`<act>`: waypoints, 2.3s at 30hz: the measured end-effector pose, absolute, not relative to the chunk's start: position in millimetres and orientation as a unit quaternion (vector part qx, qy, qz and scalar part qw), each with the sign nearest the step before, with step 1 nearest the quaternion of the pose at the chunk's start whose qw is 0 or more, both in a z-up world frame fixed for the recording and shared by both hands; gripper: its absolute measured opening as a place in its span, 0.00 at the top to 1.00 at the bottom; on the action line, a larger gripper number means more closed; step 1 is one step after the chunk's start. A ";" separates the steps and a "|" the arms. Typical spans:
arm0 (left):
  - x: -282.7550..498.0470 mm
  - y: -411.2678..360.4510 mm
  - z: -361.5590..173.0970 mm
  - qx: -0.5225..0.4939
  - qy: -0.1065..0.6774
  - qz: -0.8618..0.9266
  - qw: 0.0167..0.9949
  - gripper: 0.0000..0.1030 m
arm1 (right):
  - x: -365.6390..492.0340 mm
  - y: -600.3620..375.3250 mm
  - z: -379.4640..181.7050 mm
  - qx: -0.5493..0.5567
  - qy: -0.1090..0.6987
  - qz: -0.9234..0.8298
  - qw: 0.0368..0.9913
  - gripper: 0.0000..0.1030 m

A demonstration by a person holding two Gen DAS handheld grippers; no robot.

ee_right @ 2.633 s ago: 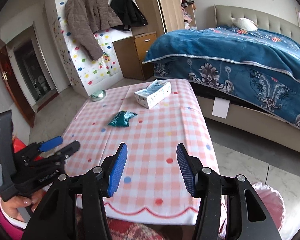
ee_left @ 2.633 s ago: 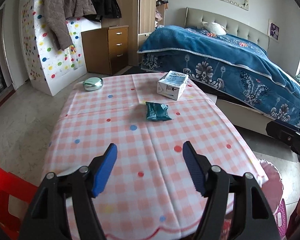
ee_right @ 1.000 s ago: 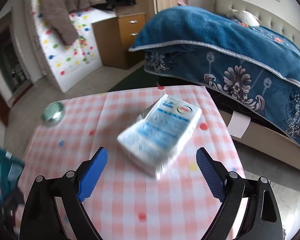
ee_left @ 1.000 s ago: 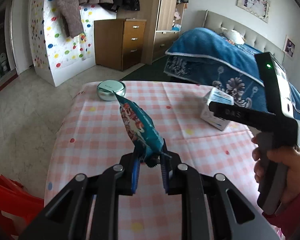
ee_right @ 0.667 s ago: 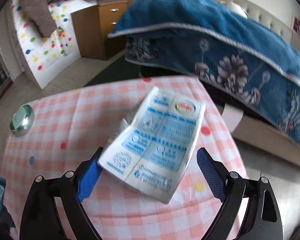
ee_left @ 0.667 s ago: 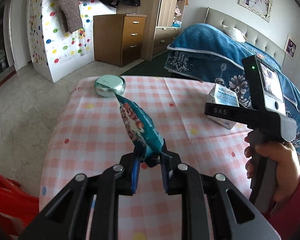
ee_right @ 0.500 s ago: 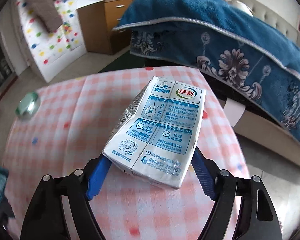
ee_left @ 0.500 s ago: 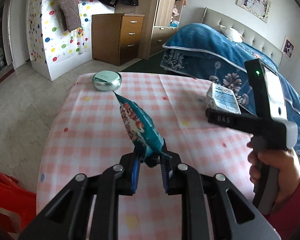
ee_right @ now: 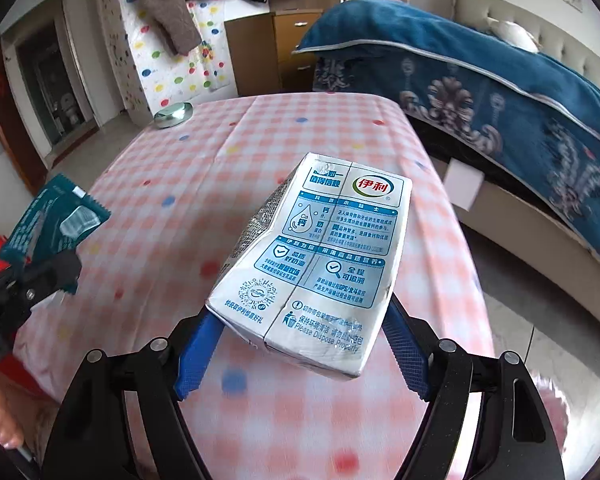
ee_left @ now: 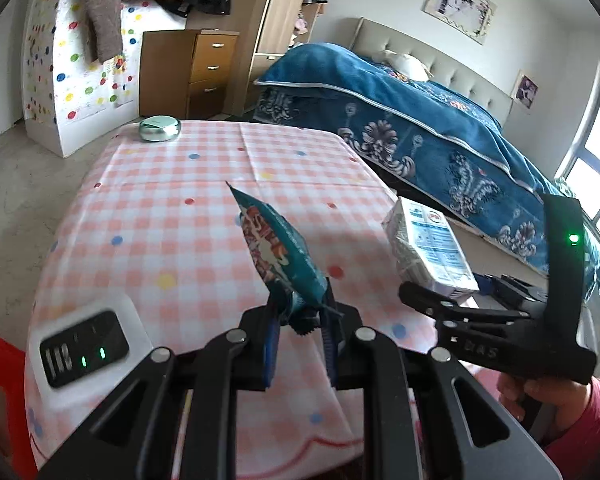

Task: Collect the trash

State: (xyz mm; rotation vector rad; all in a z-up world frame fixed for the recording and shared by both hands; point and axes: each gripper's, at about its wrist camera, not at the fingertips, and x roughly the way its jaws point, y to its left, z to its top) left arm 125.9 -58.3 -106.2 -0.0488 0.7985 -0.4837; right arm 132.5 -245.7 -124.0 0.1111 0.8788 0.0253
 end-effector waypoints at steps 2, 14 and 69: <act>116.1 -63.3 -105.6 -0.014 0.383 -0.234 0.894 0.84 | 116.8 -249.4 -121.7 0.062 0.420 0.014 0.905 0.25; 50.8 -128.5 -101.4 0.081 0.349 -0.292 0.887 0.84 | 32.7 -285.0 -99.2 0.075 0.387 -0.002 0.919 0.25; 20.3 -231.3 -90.1 0.139 0.365 -0.320 0.863 0.11 | -95.0 -414.3 -61.0 0.151 0.360 -0.139 0.910 0.12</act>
